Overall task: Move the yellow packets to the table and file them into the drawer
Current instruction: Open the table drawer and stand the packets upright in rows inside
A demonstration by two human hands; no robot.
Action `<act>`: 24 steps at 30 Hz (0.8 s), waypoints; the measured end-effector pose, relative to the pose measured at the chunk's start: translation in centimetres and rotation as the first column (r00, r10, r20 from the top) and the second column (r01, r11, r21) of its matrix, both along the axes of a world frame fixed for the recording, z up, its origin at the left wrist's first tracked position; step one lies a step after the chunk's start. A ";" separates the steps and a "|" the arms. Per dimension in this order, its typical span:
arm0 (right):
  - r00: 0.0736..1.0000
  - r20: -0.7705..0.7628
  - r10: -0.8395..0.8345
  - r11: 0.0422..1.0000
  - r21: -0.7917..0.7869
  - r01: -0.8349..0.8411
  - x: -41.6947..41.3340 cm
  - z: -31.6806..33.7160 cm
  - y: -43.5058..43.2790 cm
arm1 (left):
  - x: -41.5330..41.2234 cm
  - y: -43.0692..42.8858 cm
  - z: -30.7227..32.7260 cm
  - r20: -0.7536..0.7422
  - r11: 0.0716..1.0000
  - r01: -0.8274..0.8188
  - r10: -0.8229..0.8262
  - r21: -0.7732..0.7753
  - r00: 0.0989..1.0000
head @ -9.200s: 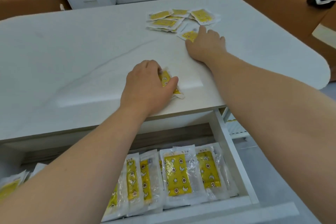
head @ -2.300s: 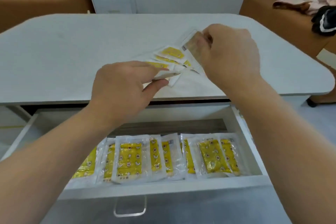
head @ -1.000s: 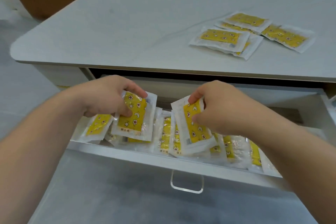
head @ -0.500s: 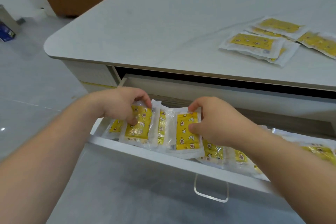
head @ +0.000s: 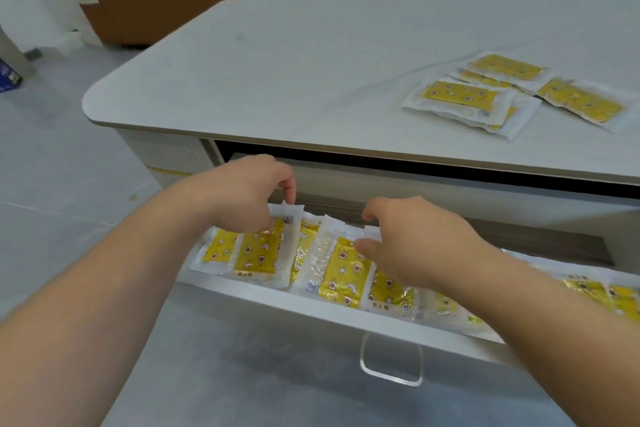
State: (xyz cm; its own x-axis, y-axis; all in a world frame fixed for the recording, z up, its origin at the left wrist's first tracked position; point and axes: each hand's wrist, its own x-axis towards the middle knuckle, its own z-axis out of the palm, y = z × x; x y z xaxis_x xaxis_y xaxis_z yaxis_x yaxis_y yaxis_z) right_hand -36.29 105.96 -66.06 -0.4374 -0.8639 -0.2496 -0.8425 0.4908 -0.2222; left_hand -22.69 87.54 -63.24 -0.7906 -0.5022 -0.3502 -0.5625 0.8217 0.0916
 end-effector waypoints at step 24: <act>0.671 0.020 -0.741 0.637 -0.292 0.713 -16.6 4.8 7.9 | -17.1 12.1 -0.8 -0.565 0.962 -0.218 0.091 -0.162 0.820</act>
